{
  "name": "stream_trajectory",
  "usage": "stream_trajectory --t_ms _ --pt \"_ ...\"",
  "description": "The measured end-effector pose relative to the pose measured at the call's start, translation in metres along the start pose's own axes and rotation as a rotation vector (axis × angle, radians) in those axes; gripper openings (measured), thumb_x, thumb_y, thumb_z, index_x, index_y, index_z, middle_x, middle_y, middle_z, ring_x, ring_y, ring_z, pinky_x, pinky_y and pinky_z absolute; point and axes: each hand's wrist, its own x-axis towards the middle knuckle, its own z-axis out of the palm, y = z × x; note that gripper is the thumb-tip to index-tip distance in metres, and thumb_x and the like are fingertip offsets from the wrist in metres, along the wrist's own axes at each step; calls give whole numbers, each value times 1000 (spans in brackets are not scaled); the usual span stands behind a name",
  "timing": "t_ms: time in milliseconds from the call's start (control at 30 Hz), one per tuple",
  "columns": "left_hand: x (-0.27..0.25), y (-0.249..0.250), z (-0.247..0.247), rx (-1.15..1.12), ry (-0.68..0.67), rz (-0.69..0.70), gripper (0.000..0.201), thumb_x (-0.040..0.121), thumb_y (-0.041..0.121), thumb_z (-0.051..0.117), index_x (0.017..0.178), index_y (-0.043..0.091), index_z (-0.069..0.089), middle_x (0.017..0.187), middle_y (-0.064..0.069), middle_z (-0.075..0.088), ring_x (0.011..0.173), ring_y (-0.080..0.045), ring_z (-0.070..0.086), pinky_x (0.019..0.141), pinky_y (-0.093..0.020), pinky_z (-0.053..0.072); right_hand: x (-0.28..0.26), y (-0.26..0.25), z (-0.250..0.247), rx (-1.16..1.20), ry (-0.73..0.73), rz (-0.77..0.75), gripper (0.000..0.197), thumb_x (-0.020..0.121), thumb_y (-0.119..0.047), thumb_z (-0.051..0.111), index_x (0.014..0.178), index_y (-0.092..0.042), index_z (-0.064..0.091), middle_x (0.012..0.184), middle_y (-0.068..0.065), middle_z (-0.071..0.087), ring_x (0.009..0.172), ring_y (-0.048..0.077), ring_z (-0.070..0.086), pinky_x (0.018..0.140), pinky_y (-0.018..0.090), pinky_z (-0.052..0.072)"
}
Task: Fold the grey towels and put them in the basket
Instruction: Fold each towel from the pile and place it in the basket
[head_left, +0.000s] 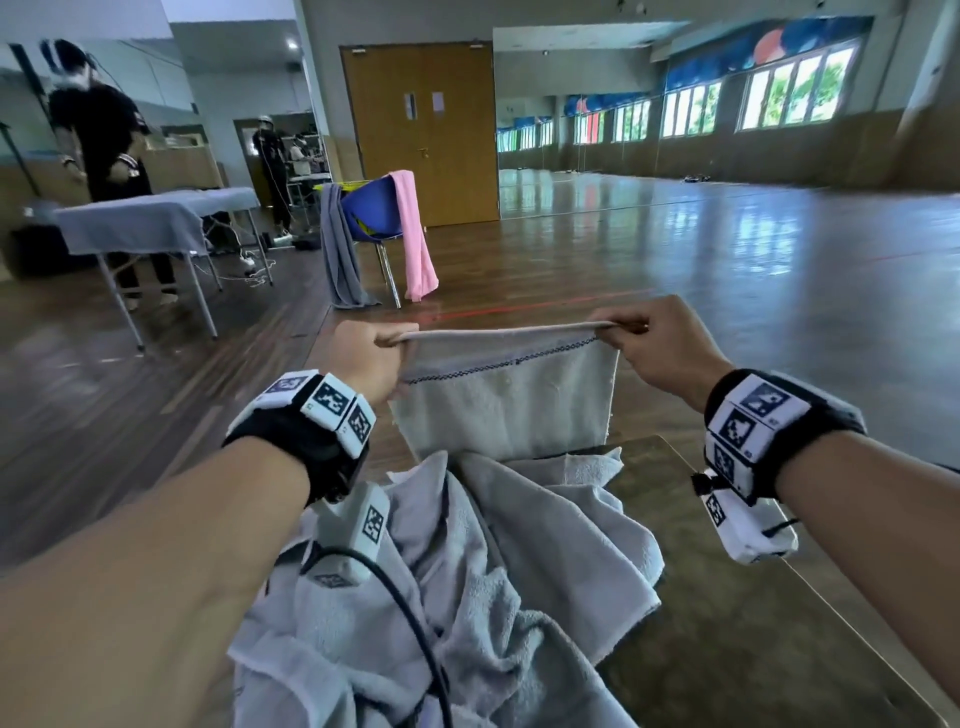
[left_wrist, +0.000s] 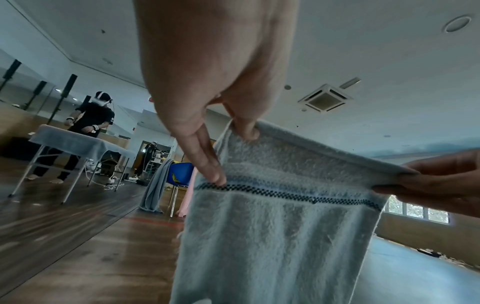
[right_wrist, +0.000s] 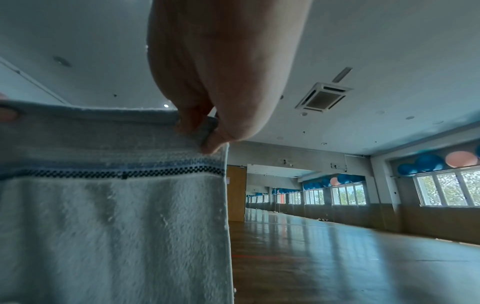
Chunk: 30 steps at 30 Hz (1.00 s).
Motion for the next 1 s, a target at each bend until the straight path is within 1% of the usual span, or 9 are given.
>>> stream_trajectory --t_ms 67,133,233,367,467,600,700,833,1000 --pt "-9 -6 -6 195 24 155 31 94 4 58 114 19 75 113 -3 74 80 -21 69 76 -33 58 -10 6 0 -69 -48 -44 17 92 -12 72 102 -22 82 79 -7 78 71 -3 64 72 15 51" --pt "-23 -16 -5 386 -99 175 29 90 -2 60 107 15 78 101 -5 76 79 -20 68 76 -30 56 -24 15 -1 -245 -211 -28 23 88 -3 70 91 -22 83 62 -17 70 61 -6 59 60 5 40" --pt "-45 -32 0 530 -204 149 30 81 -11 63 95 10 80 89 -8 76 82 -24 71 76 -33 58 -51 25 -5 -399 -331 46 31 77 6 65 83 -19 82 72 0 76 80 21 70 71 22 50" --pt "-63 -43 -2 631 -185 117 27 82 -2 64 83 20 80 74 0 71 63 -13 57 48 -16 36 -81 24 -15 -371 -256 108 35 77 3 61 78 -26 80 68 -1 73 83 25 69 78 29 52" --pt "-75 -40 -10 582 -187 69 23 83 3 65 76 20 79 65 1 68 55 -12 56 44 -19 35 -98 18 -33 -331 -201 124 31 81 -2 65 77 -30 80 71 -7 73 82 20 68 77 30 52" --pt "-94 -19 -30 520 -190 11 19 84 9 65 79 20 80 71 1 72 70 -20 68 59 -32 54 -117 0 -62 -213 -107 47 14 82 -12 81 77 -25 82 66 -12 73 71 4 66 59 10 42" --pt "-114 -2 -44 416 -130 37 19 85 12 64 73 21 75 64 5 66 57 -10 58 51 -22 40 -132 -17 -83 -148 -70 29 19 84 -18 82 69 -28 77 51 -16 61 52 -3 52 54 16 39" --pt "-143 14 -62 147 -79 131 35 92 21 64 59 17 54 53 3 47 51 -15 39 53 -29 27 -156 -34 -113 -13 -30 33 29 90 -19 76 65 -33 69 52 -18 59 48 -3 49 50 12 37" --pt "-178 25 -85 53 -94 280 33 97 24 61 64 21 57 57 6 54 53 -11 48 53 -24 36 -186 -62 -147 92 -85 14 25 93 -25 71 75 -41 72 61 -15 69 53 -5 58 56 9 45"
